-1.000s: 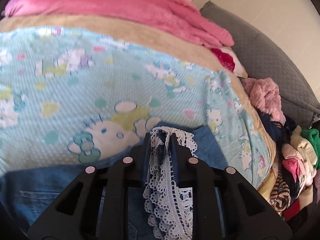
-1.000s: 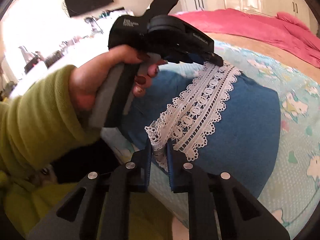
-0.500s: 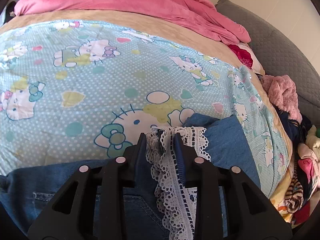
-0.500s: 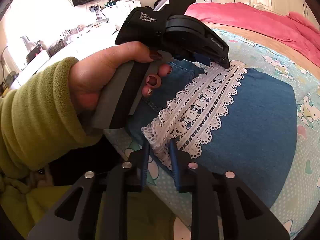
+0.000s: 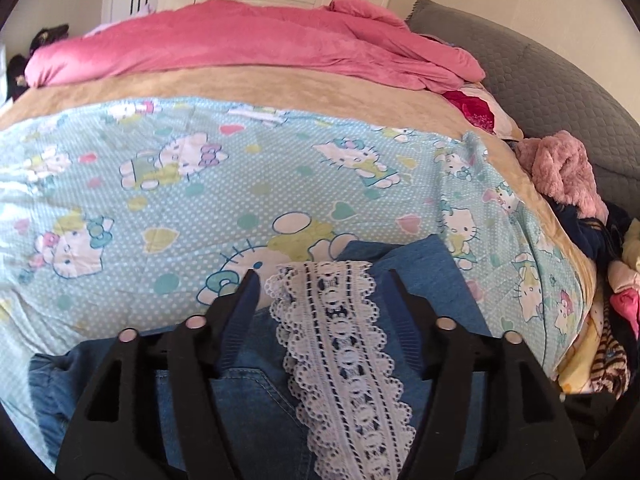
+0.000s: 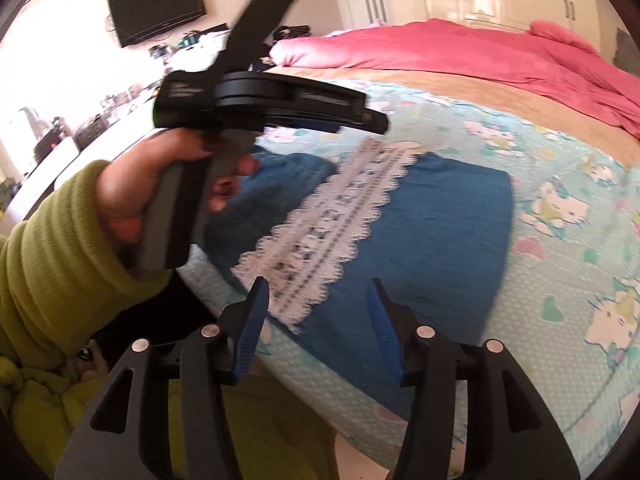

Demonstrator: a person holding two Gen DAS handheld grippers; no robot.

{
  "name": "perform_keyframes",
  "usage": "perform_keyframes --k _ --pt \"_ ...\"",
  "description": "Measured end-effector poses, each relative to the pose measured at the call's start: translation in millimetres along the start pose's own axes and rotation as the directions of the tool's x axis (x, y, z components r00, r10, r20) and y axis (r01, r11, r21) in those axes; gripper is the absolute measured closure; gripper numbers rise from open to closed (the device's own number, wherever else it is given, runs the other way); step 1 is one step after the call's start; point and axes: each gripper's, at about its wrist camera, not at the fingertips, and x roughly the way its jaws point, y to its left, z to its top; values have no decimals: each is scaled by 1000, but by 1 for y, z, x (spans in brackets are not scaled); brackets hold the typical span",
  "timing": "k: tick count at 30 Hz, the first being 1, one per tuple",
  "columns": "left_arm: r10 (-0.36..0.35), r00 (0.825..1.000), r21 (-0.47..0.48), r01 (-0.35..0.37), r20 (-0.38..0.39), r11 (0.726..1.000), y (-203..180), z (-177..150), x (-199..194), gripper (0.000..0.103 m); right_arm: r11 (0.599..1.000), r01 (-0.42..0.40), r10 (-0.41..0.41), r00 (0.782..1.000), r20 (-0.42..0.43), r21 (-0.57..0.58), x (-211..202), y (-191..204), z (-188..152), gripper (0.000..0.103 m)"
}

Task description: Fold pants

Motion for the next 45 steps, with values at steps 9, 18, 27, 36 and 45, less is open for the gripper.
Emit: perform_keyframes --k 9,18,27,36,45 --pt "18 999 37 -19 35 999 -17 0 -21 27 998 59 -59 998 14 27 -7 -14 -10 48" --pt "34 998 59 -37 45 998 -21 -16 -42 26 996 81 -80 997 -19 44 -1 -22 -10 48" --pt "7 1000 111 -6 -10 994 -29 -63 -54 51 989 127 -121 989 -84 70 12 -35 -21 48" --pt "6 987 164 20 -159 986 -34 -115 -30 67 984 151 -139 983 -116 94 18 -42 -33 48" --pt "-1 990 156 23 -141 987 -37 -114 -39 67 984 141 -133 988 -79 110 2 -42 -30 48"
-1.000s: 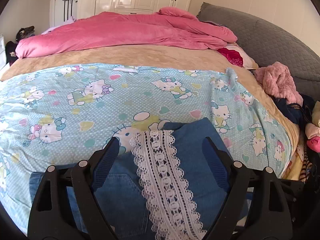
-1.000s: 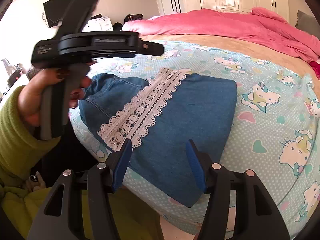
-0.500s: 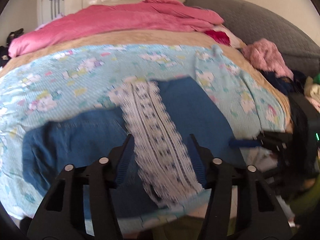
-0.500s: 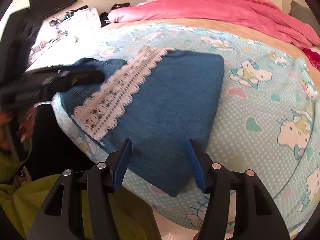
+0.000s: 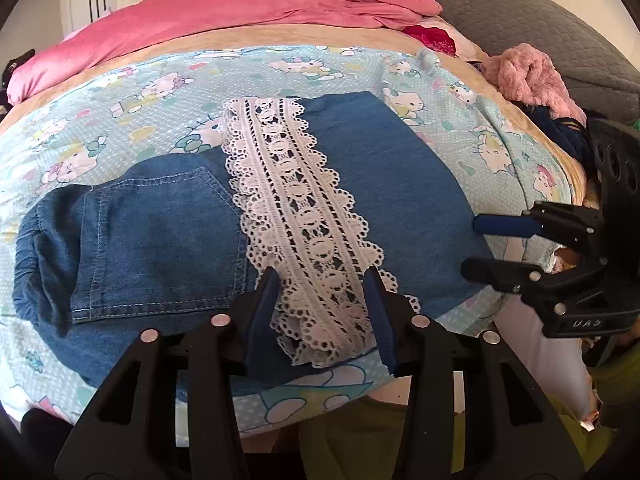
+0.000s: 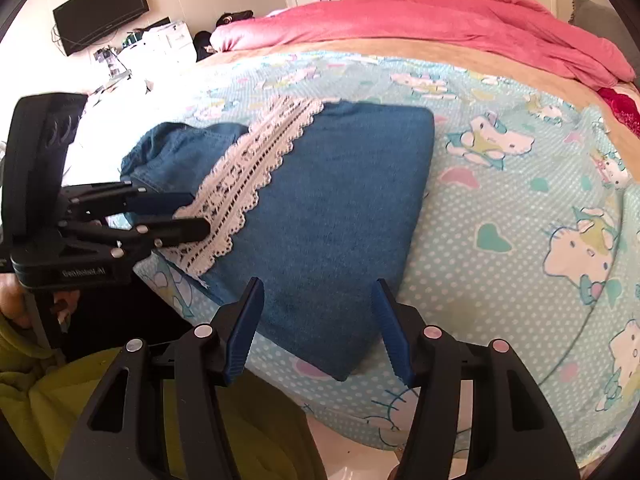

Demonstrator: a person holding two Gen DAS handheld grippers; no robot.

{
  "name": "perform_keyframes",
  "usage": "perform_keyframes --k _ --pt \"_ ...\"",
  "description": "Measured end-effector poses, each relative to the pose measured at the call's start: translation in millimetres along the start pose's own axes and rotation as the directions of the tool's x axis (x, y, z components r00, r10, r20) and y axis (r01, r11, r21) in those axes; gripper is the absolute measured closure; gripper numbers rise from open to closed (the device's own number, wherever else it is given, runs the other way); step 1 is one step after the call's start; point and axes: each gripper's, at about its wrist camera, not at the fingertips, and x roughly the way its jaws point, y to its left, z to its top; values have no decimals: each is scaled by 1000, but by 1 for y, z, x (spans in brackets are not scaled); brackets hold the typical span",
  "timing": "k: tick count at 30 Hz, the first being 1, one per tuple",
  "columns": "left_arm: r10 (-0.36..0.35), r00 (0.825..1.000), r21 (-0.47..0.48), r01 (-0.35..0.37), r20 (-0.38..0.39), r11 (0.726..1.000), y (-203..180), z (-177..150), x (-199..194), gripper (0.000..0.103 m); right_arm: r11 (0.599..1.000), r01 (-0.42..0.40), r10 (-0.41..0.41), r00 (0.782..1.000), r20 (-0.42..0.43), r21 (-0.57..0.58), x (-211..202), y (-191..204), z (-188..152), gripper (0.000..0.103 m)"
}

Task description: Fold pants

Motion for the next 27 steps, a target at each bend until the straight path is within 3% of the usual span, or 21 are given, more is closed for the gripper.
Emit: perform_keyframes --k 6,9,19,22,27 --pt "3 1000 1 -3 8 1000 -2 1 -4 64 1000 6 -6 999 31 9 -10 0 3 41" --pt "5 1000 1 -5 13 1000 -3 2 -7 61 1000 15 -16 999 44 16 -14 -2 5 33" --pt "18 999 -16 -17 27 1000 2 2 -15 56 999 28 -32 996 89 40 -21 -9 19 25" --pt "28 999 -33 -27 32 999 6 1 -20 51 998 41 -47 993 112 48 -24 -11 29 17" --pt "46 998 -59 -43 44 997 14 0 -28 47 997 54 -61 989 137 54 -27 -15 40 17"
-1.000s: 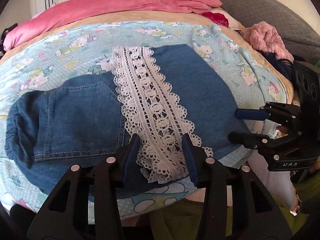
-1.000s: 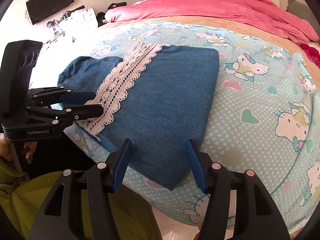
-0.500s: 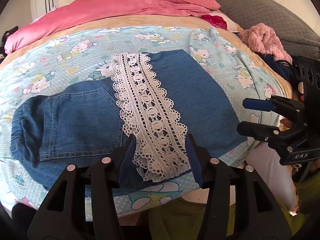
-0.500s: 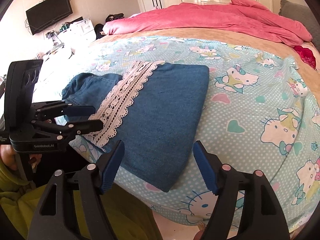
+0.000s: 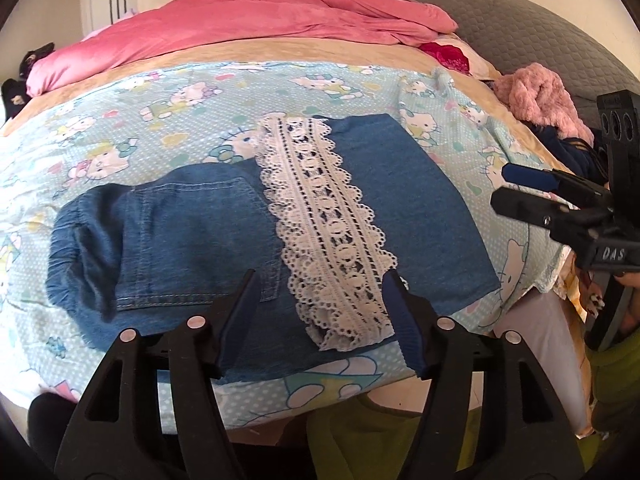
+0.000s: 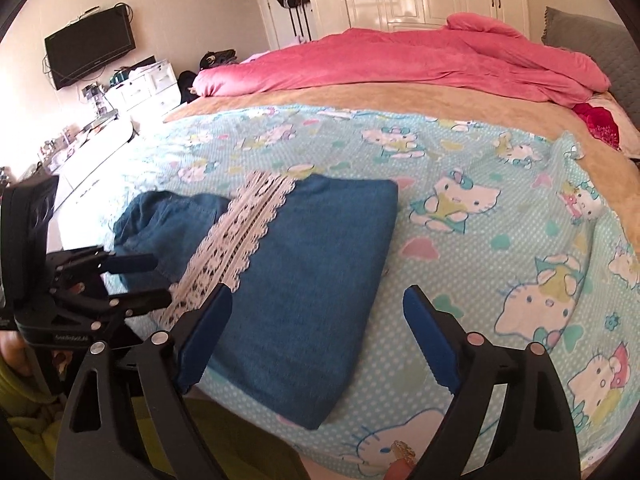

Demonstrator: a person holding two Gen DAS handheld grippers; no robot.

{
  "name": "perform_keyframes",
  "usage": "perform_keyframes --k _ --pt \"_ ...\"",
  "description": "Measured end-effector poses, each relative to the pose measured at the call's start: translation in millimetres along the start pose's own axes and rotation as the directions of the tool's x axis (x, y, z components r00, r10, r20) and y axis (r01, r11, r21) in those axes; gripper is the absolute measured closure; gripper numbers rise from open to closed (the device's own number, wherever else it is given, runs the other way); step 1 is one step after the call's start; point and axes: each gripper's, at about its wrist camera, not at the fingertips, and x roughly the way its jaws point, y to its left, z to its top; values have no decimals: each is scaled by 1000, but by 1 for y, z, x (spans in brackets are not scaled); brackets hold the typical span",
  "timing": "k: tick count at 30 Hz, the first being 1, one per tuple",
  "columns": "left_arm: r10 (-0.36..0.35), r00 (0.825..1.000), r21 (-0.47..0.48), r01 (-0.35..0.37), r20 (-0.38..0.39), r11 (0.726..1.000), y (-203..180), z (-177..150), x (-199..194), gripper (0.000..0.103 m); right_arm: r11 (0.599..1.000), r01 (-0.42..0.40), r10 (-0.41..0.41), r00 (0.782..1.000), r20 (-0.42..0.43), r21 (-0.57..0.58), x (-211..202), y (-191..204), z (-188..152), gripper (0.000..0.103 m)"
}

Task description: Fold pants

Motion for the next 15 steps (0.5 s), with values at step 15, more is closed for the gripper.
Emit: perform_keyframes --k 15 --pt "-52 998 60 51 17 997 -25 9 6 52 996 -9 7 1000 -27 -89 57 2 64 23"
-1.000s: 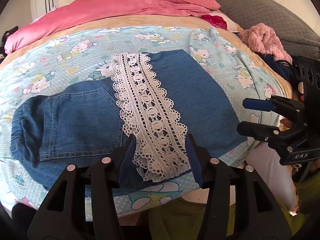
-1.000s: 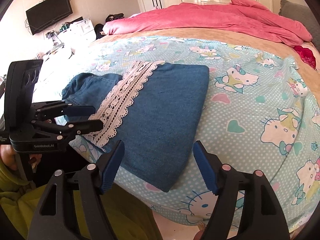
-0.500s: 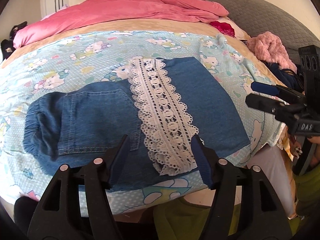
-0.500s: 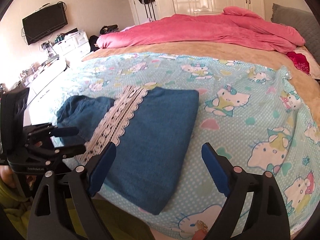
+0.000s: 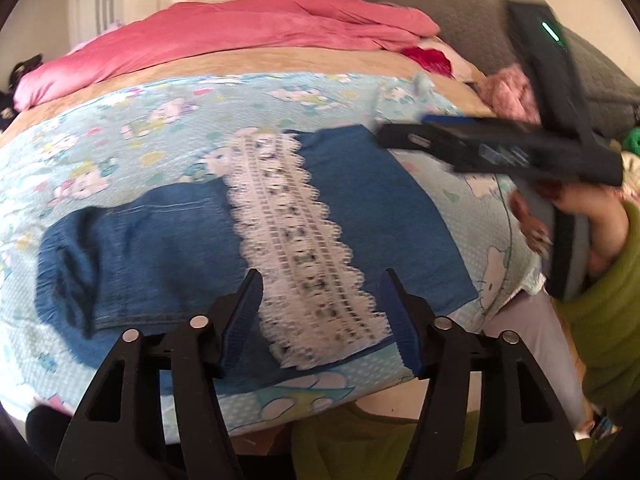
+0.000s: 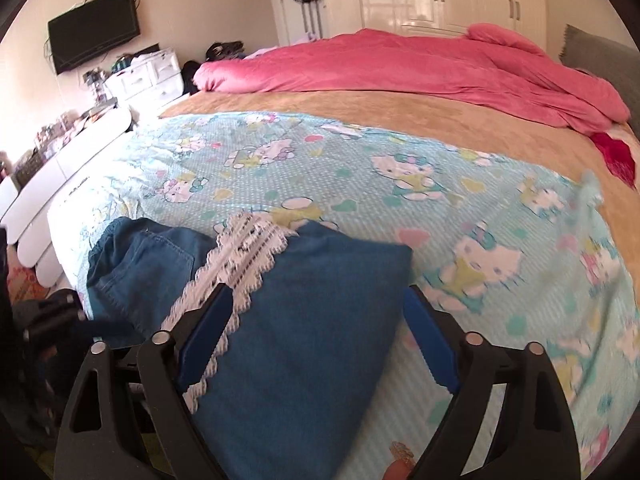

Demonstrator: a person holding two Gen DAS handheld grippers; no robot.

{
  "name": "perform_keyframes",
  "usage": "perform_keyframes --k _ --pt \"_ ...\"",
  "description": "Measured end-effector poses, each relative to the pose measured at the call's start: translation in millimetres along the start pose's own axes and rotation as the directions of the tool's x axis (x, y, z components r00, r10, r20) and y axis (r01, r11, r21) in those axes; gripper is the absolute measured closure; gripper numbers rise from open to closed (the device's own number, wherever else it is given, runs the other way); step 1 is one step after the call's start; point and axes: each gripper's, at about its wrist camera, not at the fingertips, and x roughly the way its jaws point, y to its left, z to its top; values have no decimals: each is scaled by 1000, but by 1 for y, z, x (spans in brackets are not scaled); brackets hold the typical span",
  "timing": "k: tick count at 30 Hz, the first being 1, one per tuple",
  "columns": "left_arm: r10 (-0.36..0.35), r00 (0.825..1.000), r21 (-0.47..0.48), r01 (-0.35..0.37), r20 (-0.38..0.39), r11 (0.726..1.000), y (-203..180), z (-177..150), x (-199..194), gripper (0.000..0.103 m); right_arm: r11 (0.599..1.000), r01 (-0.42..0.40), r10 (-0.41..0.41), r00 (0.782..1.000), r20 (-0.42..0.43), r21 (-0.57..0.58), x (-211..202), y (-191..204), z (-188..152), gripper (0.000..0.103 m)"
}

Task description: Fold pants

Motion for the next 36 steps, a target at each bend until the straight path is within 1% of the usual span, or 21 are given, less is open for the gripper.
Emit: perform_keyframes --k 1,3,6,8,9,10,12,17,19,24,28,31,32,33,34,36 --pt "-3 1000 8 4 -7 1000 -2 0 4 52 1000 -7 7 1000 -10 -11 7 2 4 24" --pt "-9 999 17 10 -34 1000 -5 -1 16 52 999 -20 19 999 -32 -33 22 7 10 24" --pt "-4 997 12 5 -72 1000 -3 -6 30 52 998 -38 33 996 -77 -53 46 11 14 29" --pt "0 997 16 1 -75 1000 -1 -9 32 52 997 -46 39 992 -120 -60 65 12 12 29" --pt "-1 997 17 2 -74 1000 -1 -9 32 52 997 -41 31 989 -142 -67 76 12 10 32" --pt "-2 997 14 3 -74 1000 0 -10 32 52 997 -30 17 985 -169 -74 87 10 8 32" --pt "-7 997 2 7 -75 1000 2 -12 33 52 997 -30 18 982 -187 -64 99 7 6 32" --pt "-17 997 -10 16 -74 1000 4 -13 32 52 998 4 -15 986 -168 -67 104 2 12 31" --pt "-16 997 -8 16 -73 1000 4 -14 31 52 999 5 -13 986 -166 -48 106 -4 14 30" --pt "-19 997 -19 17 -74 1000 6 -15 29 52 995 90 -93 986 -141 -33 100 -15 18 28" --pt "-20 997 -31 17 -72 999 11 -16 26 51 995 95 -93 990 -107 11 82 -24 20 27" --pt "-19 997 -54 15 -68 998 17 -15 19 49 996 86 -84 993 -83 26 68 -27 22 26" --pt "-10 998 -59 7 -61 998 19 -14 15 46 996 82 -80 994 -71 28 62 -26 25 26" --pt "-3 999 -63 -1 -51 998 21 -14 11 45 997 77 -75 995 -58 29 57 -26 28 18" --pt "6 999 -69 -9 -40 998 24 -13 5 42 997 74 -73 996 -41 29 52 -24 31 13" --pt "34 999 -82 -36 -27 996 30 -10 -4 37 998 56 -56 998 -3 25 41 -21 39 13"
